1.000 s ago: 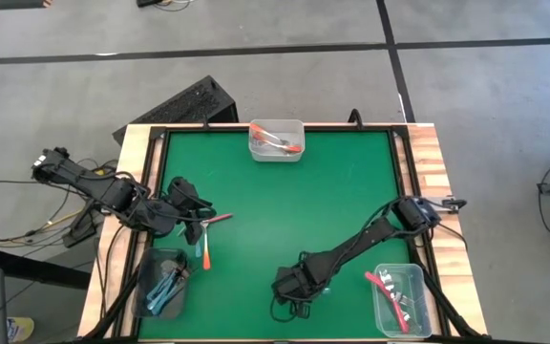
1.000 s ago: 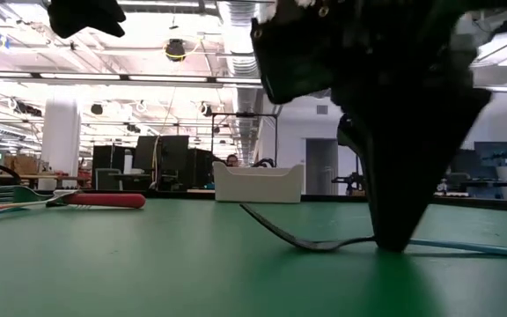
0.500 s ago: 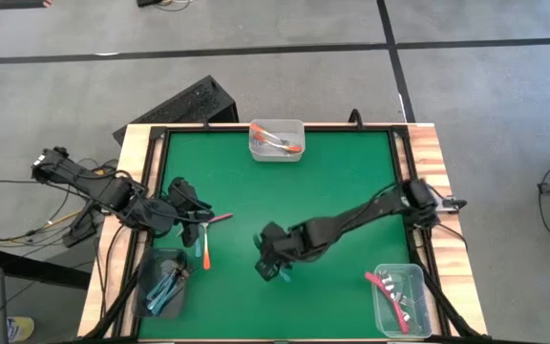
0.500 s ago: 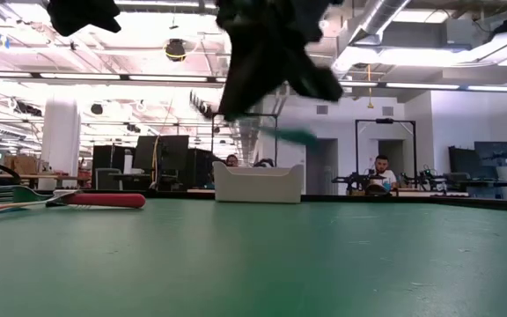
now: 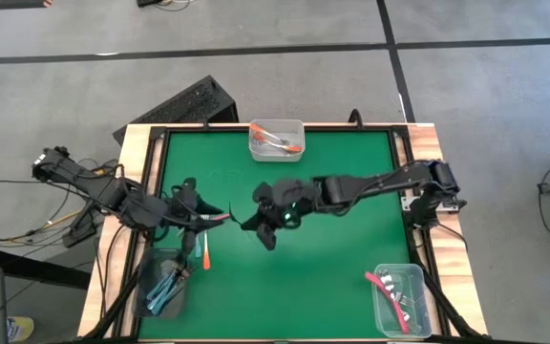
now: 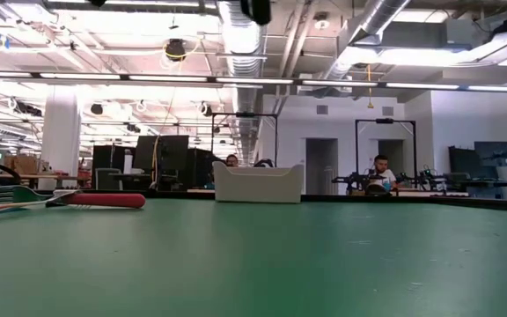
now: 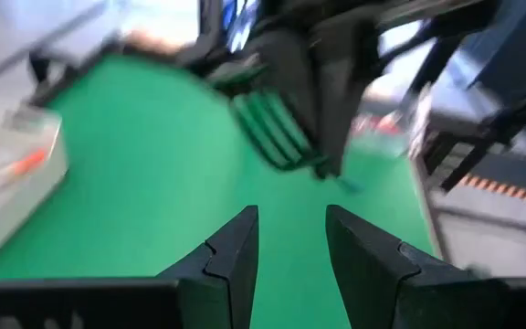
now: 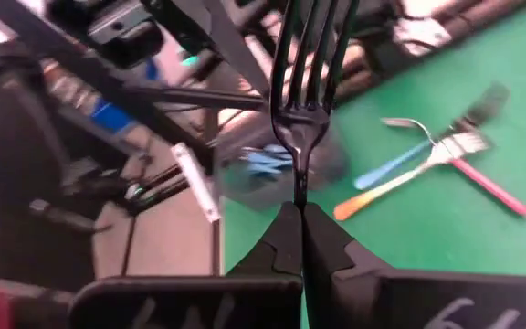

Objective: Sort silverware by color (type)
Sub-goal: Put the blue fork into the black transparent bin

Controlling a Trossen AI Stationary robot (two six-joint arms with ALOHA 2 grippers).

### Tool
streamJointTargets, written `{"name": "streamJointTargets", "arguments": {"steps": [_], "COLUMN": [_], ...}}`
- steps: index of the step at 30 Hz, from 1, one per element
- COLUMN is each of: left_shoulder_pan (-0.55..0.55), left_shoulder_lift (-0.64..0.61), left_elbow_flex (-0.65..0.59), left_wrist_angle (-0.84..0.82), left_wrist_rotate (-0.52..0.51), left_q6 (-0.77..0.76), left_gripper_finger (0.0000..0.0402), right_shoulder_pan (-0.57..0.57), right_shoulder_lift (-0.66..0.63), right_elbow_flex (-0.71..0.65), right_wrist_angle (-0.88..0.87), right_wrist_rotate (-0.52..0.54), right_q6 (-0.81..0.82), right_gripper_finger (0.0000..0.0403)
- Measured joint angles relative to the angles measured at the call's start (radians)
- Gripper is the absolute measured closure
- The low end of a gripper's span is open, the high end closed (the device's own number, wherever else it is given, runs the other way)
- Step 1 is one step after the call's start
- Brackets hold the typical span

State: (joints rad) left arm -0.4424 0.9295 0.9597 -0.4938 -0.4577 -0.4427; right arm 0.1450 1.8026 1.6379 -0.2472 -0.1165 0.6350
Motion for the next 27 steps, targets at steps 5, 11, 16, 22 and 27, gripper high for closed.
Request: {"name": "streamJointTargets", "arguments": {"steps": [5,11,16,22,27], "left_shoulder_pan": [0.027,0.086,0.135,0.191,0.239], "left_shoulder_lift": [0.003,0.004,0.005,0.005,0.011], "left_elbow_flex": [0.000,0.001,0.001,0.001,0.001], "left_wrist_angle": [0.184,0.298,0.345,0.358,0.378], "left_wrist_rotate": [0.044,0.182,0.339,0.361,0.441], "left_q6": [0.144,0.221,0.240,0.243,0.249], "left_gripper_finger": [0.0286,0.0286,0.0286,0.0289,0.0314], "right_shoulder_pan": [-0.041,-0.084,-0.120,-0.151,-0.167], "right_shoulder_lift": [-0.004,-0.003,-0.003,-0.003,-0.003], "right_elbow_flex": [-0.001,-0.001,-0.001,0.000,0.000], "right_wrist_angle": [0.122,0.201,0.244,0.252,0.255], "right_wrist_rotate": [-0.218,-0.380,-0.492,-0.546,-0.570], "right_q6": [-0.063,-0.084,-0.114,-0.145,-0.173], "right_gripper_finger": [0.0397,0.0397,0.0397,0.0397,0.0397]}}
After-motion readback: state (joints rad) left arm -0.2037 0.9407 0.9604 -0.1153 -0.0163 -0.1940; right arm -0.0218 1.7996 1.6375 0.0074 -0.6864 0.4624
